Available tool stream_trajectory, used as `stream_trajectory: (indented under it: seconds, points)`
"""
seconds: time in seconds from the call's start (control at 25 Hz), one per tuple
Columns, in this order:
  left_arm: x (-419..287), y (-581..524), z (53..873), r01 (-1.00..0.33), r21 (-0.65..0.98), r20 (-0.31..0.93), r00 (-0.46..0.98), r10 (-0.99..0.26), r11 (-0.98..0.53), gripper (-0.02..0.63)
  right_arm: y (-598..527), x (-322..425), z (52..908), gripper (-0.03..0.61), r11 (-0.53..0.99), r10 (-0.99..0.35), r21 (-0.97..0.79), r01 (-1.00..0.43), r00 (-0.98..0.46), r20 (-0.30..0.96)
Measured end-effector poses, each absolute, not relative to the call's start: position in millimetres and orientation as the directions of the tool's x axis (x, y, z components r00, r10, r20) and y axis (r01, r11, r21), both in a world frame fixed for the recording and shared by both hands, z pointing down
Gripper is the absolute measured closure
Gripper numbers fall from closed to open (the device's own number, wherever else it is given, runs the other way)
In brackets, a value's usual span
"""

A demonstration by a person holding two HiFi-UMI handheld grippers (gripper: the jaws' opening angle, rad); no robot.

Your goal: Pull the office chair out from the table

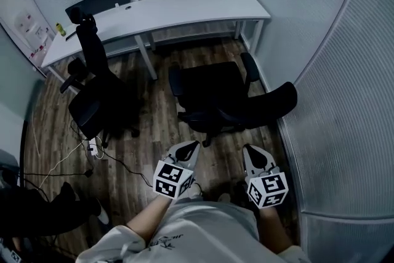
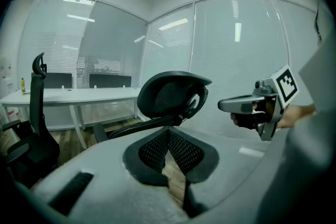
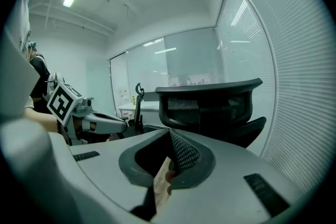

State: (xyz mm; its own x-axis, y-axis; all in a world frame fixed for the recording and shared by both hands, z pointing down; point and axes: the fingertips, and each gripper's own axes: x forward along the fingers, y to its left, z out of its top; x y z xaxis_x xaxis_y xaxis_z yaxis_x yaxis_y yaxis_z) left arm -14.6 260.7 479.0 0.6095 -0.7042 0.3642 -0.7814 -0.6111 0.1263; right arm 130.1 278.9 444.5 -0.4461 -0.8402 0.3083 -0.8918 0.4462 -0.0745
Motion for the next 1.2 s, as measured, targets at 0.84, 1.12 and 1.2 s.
stream_trajectory:
  seconds: [0.84,1.12,1.2]
  points:
    - [11,287,470,-0.835,0.142,0.366,0.543,-0.756,-0.531,0.603,294,148,453,0.571,0.534,-0.774,-0.115,-0.838,-0.539,0.331]
    - [17,294,471,-0.821,0.153,0.377,0.563,-0.736,-0.550,0.603,302,142,455,0.571,0.544,-0.767,-0.131,-0.829,-0.555,0.324]
    - [18,297,471,-0.818,0.150,0.378,0.566,-0.733,-0.555,0.603,305,142,456,0.571,0.546,-0.764,-0.132,-0.827,-0.556,0.327]
